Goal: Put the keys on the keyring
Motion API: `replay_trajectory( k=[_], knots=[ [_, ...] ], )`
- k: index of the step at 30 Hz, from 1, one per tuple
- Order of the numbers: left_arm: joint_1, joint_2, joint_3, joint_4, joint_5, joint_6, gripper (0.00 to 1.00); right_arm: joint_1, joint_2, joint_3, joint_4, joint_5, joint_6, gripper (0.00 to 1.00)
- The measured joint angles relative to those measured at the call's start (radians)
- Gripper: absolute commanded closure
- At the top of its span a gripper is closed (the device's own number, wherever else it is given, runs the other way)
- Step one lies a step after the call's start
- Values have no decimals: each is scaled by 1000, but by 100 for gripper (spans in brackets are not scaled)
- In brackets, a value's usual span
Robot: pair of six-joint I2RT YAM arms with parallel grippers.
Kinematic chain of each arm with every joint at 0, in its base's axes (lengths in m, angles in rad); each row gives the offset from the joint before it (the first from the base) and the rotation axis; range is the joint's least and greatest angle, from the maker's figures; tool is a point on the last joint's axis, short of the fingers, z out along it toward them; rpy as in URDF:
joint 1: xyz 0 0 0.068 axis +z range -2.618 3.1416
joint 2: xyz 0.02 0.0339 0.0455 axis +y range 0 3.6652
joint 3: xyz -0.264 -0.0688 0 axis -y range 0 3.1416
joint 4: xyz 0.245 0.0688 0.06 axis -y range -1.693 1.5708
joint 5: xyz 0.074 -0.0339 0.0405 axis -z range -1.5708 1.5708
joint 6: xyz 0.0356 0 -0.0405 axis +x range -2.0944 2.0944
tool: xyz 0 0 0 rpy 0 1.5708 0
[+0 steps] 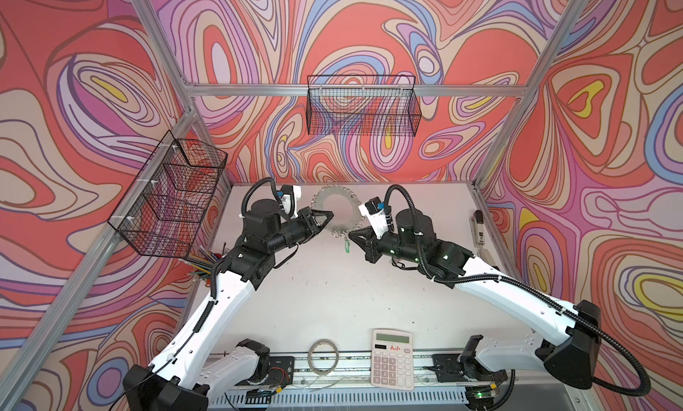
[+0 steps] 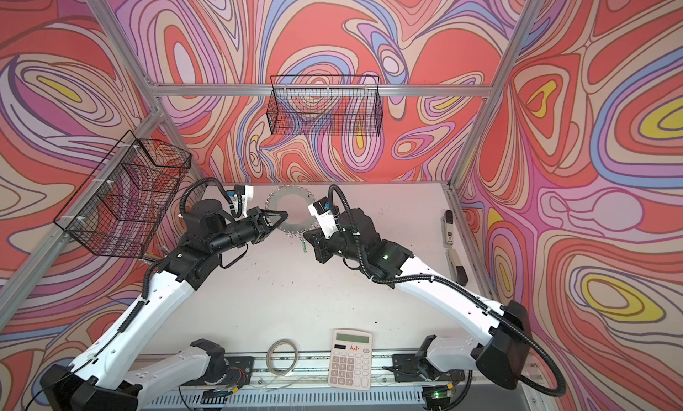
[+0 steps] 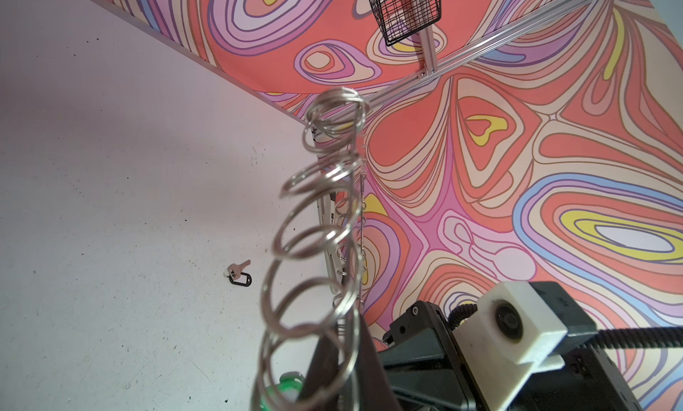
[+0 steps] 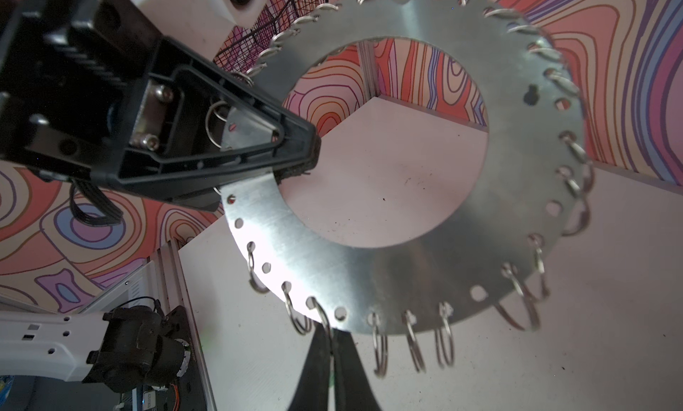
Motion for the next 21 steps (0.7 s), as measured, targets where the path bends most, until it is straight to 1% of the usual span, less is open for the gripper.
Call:
replay_trajectory(
  k=[10, 21],
  knots=[
    [0, 0, 0, -22, 1, 18, 100, 1, -3, 23, -66, -1, 16, 100],
    [-4, 45, 26, -99, 18, 38, 100, 2, 56, 139, -282, -11, 49, 100]
  ],
)
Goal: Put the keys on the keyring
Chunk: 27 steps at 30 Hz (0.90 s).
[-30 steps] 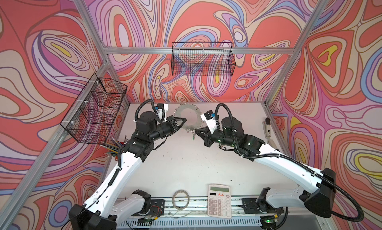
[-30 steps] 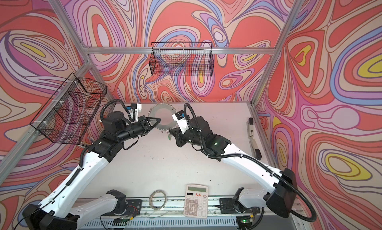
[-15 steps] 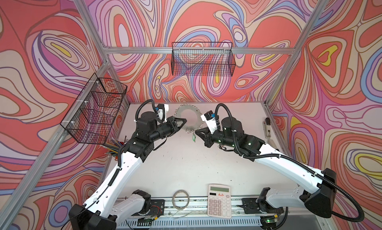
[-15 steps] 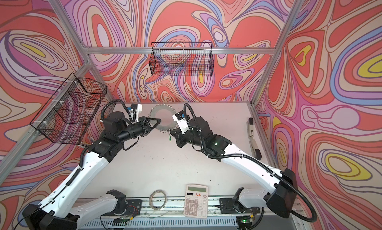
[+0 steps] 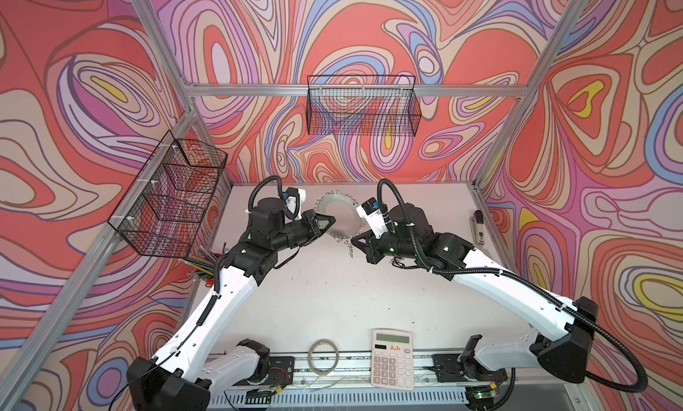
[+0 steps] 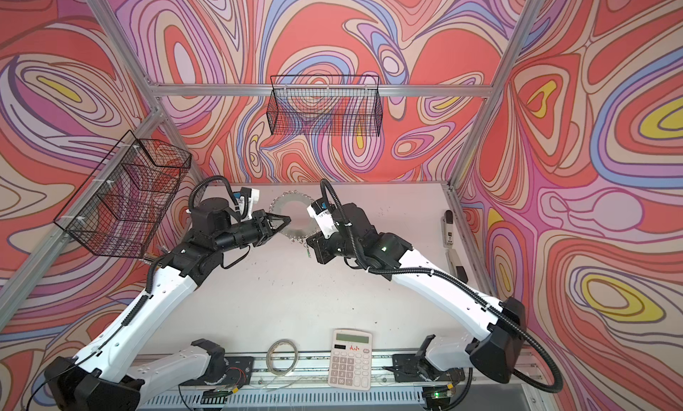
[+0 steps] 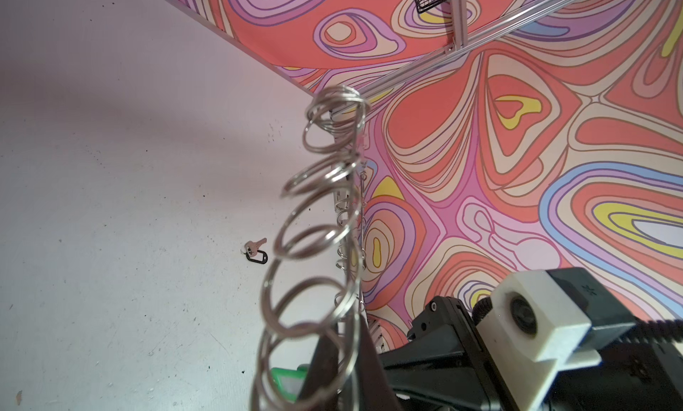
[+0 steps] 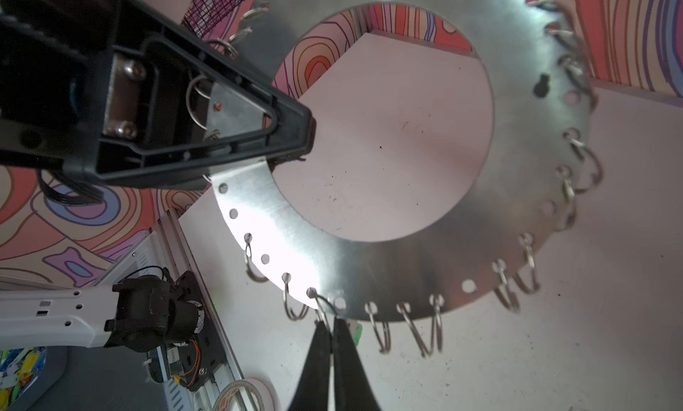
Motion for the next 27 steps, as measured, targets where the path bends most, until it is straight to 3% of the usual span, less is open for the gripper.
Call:
replay_trajectory(
  k=[6, 17, 25, 27],
  knots=[
    [0, 31, 0, -38, 22, 13, 99, -2, 40, 34, -82, -16, 26, 100],
    [0, 46, 1, -79, 48, 35, 64, -3, 100, 86, -190, -70, 65, 100],
    [7, 44, -35, -77, 65, 29, 61, -41, 107, 77, -206, -114, 109, 100],
    [13, 44, -46, -77, 73, 28, 56, -55, 106, 61, -196, -132, 126, 100]
  ],
)
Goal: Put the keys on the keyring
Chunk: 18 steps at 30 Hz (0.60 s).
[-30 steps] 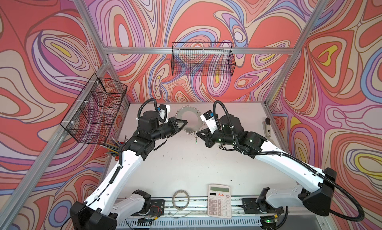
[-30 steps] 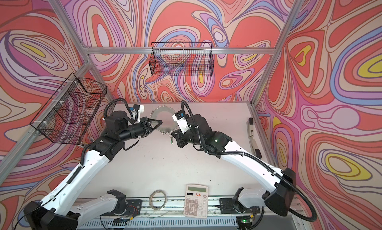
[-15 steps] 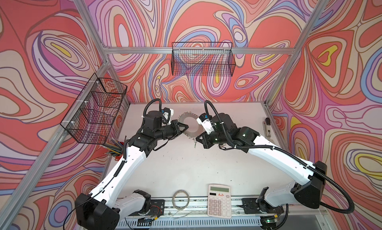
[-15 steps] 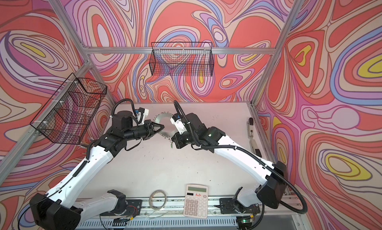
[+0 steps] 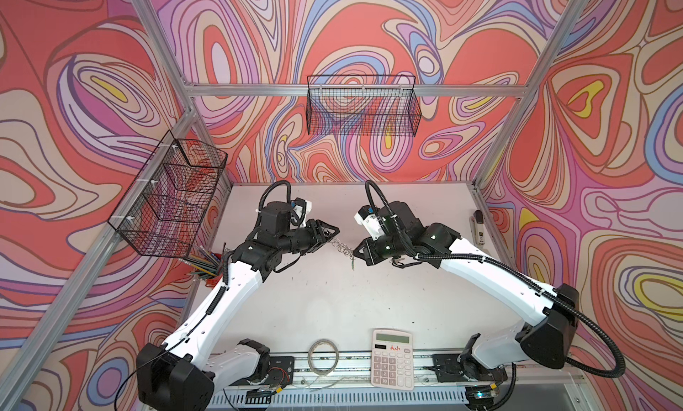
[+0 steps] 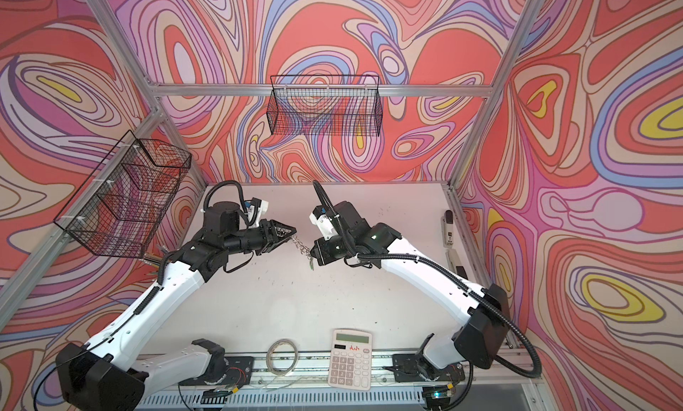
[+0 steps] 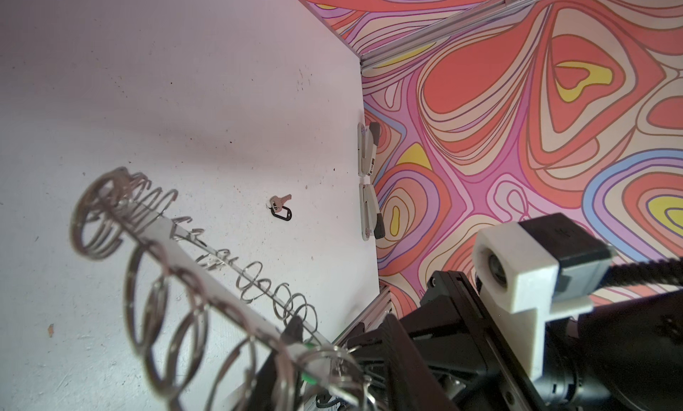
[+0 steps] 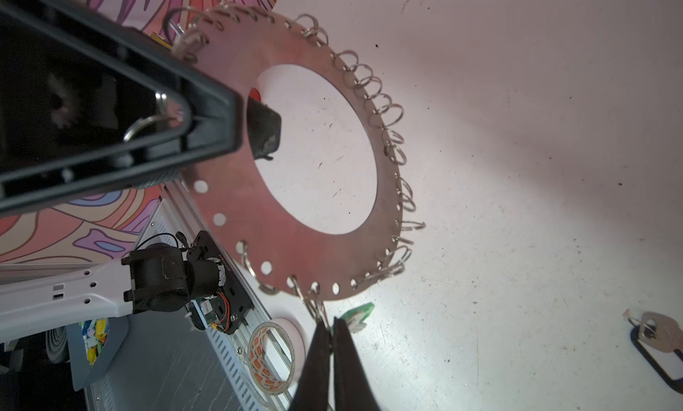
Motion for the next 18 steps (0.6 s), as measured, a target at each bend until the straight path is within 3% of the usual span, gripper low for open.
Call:
replay_trajectory(
  k=[9, 18],
  knots=[
    [43, 2, -7, -34, 71, 24, 43, -45, 0, -55, 1, -75, 58, 100],
    [62, 4, -13, -78, 136, 75, 44, -74, 24, -76, -26, -124, 101, 100]
  ],
)
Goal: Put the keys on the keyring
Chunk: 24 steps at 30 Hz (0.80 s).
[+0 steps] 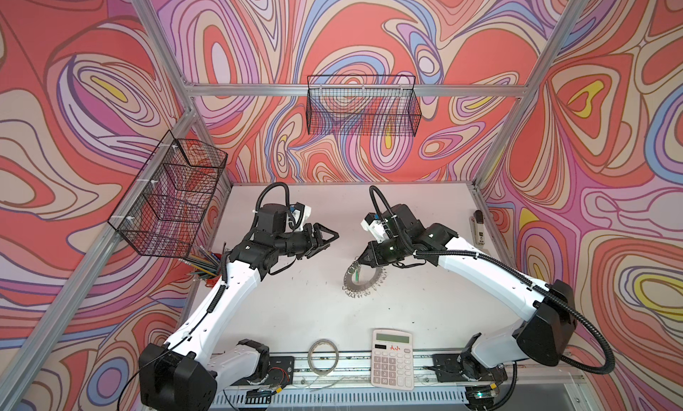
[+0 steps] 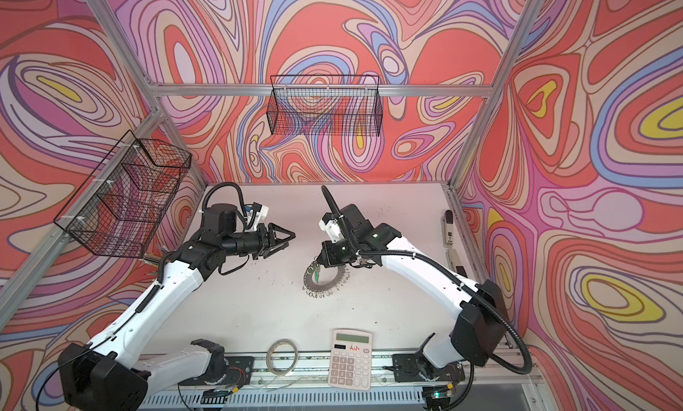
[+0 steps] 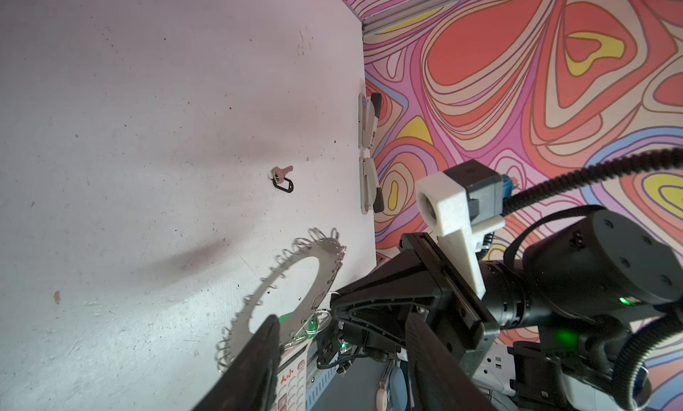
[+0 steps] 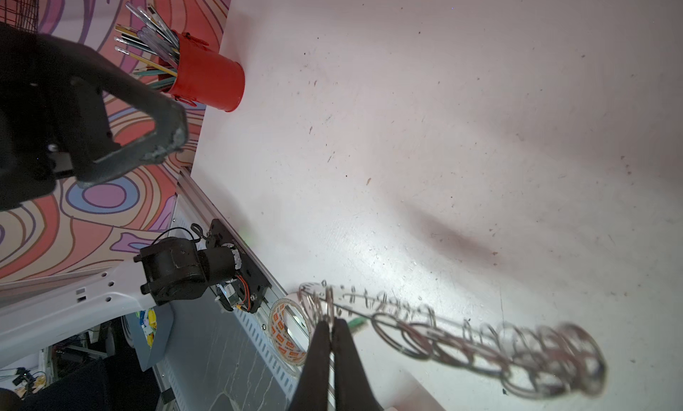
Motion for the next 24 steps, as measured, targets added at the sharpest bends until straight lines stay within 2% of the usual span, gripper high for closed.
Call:
replay_trajectory(
  k=[11, 13, 18, 21, 24],
  knots=[
    [2, 3, 72, -131, 46, 132, 52, -63, 21, -24, 14, -15, 111, 100],
    [-27, 3, 83, -153, 47, 165, 54, -76, 21, -30, 29, -32, 139, 100],
    [-166, 1, 74, -150, 71, 251, 55, -118, 21, -58, 65, -84, 215, 100],
    [-245, -5, 26, -116, 61, 294, 56, -137, 21, -73, 75, -116, 257, 100],
    [-283, -4, -50, -56, 40, 310, 55, -144, 21, -69, 71, -145, 279, 100]
  ],
)
